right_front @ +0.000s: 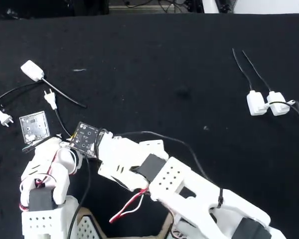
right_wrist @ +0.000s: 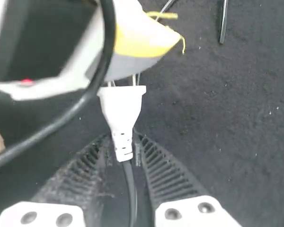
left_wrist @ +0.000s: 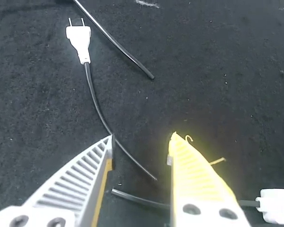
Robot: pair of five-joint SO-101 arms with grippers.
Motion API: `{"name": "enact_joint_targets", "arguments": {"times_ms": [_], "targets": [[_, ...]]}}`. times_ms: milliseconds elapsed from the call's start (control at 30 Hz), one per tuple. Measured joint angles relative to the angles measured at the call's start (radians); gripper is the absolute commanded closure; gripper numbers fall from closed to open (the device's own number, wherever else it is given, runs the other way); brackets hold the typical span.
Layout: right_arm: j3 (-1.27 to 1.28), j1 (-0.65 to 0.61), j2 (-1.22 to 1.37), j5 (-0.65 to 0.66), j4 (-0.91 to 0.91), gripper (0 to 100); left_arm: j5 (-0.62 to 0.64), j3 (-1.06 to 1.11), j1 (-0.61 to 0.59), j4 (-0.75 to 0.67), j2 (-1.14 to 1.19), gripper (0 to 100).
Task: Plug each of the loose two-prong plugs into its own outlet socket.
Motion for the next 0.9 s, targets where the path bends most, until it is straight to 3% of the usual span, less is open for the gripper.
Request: {"name": "enact_joint_targets", "arguments": {"times_ms": [533,900], "targets": [[-0.006,-0.011,-0.029,-0.126,-0.023,98.8,0.002,0.021,-0.006,-0.012,-0.011,80],[0.021,-0.029,-0.170,-0.132,-0.037,98.8,-0.002,0.037,-0.005,-0.028,-0.012,80]]}}
